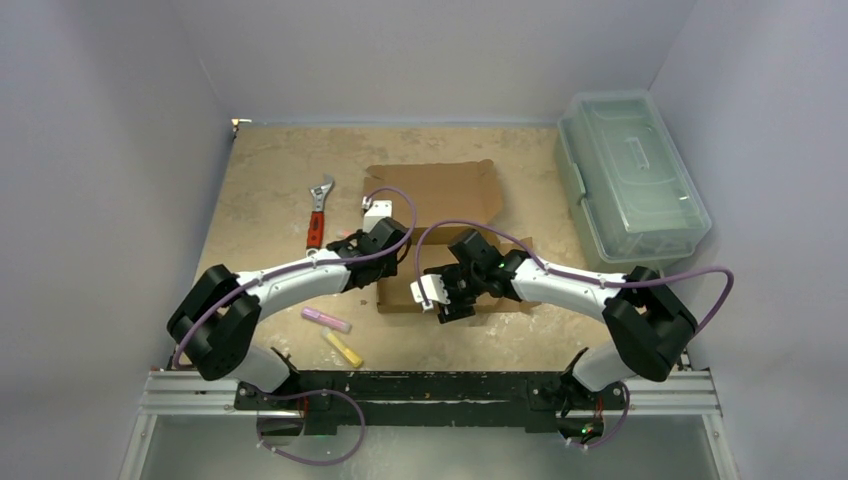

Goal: Fold the paper box

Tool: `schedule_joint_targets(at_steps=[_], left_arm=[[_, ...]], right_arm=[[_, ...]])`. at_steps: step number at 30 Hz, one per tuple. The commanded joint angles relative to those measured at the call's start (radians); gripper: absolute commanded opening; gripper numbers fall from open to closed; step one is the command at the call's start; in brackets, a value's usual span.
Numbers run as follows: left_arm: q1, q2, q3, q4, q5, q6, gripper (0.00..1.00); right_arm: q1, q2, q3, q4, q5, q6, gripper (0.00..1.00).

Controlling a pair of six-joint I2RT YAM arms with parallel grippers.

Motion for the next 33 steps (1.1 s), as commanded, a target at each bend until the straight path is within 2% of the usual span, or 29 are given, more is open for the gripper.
schedule_joint_targets(at_steps=[1, 8, 12, 15, 21, 25, 26, 27, 28, 33], left_arm=[[0.003, -0.070, -0.025, -0.003, 0.066, 0.021, 0.38], [0.004, -0.162, -0.104, -0.004, 0.106, 0.016, 0.38], [0.006, -0.181, -0.087, 0.015, 0.071, 0.057, 0.46], [0.027, -0.120, -0.043, 0.046, 0.048, 0.106, 0.49], [0.063, 0.065, 0.038, 0.098, 0.086, 0.157, 0.47], [0.074, 0.111, 0.035, 0.122, 0.081, 0.138, 0.35], [0.075, 0.118, 0.035, 0.122, 0.080, 0.132, 0.23], [0.077, 0.124, 0.032, 0.120, 0.078, 0.129, 0.04], [0.076, 0.129, 0.031, 0.119, 0.073, 0.125, 0.00], [0.076, 0.121, 0.004, 0.126, 0.043, 0.107, 0.00]], right_arm=[[-0.018, -0.012, 0.030, 0.010, -0.018, 0.023, 0.69], [-0.046, -0.030, 0.049, -0.039, -0.064, 0.007, 0.70], [-0.061, -0.046, 0.066, -0.098, -0.121, -0.031, 0.71], [-0.061, -0.042, 0.069, -0.110, -0.131, -0.041, 0.71], [-0.061, -0.026, 0.065, -0.108, -0.122, -0.045, 0.71], [-0.062, -0.024, 0.066, -0.106, -0.121, -0.044, 0.71], [-0.062, -0.023, 0.065, -0.106, -0.120, -0.044, 0.71], [-0.061, -0.022, 0.064, -0.105, -0.121, -0.044, 0.71], [-0.062, -0.022, 0.064, -0.106, -0.121, -0.045, 0.71], [-0.062, -0.019, 0.064, -0.105, -0.118, -0.043, 0.71]])
